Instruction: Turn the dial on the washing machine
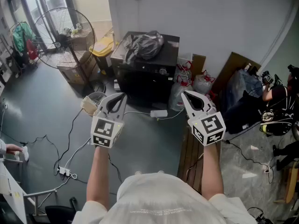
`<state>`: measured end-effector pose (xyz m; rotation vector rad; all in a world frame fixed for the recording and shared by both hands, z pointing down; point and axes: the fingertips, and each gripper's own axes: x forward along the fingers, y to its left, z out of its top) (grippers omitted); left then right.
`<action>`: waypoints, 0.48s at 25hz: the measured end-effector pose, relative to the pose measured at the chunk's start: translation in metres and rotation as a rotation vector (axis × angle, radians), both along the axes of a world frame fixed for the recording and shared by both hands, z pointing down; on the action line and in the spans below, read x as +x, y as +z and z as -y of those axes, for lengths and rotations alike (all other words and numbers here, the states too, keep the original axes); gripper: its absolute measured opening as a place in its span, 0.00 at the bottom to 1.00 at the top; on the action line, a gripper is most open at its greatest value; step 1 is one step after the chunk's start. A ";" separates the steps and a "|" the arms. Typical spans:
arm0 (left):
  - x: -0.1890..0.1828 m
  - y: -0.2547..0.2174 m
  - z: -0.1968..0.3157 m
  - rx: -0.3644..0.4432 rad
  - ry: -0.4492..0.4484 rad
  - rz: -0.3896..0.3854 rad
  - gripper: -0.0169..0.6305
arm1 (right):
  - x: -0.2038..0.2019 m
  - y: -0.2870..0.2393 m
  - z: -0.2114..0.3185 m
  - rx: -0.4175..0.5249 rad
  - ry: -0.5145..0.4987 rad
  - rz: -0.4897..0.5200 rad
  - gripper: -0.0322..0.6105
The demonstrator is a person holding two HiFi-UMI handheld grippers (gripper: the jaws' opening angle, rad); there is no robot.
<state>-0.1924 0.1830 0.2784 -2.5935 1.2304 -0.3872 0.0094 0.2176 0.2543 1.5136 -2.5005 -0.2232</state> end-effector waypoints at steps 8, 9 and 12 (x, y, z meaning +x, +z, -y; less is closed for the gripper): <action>0.016 0.003 -0.004 -0.008 -0.033 -0.005 0.05 | 0.024 0.002 0.001 -0.008 -0.011 0.045 0.07; 0.020 0.005 -0.006 -0.011 -0.038 -0.003 0.05 | 0.028 0.003 0.001 -0.010 -0.014 0.043 0.07; 0.030 0.012 -0.011 -0.016 -0.053 0.010 0.05 | 0.037 0.009 -0.002 -0.013 -0.045 0.054 0.07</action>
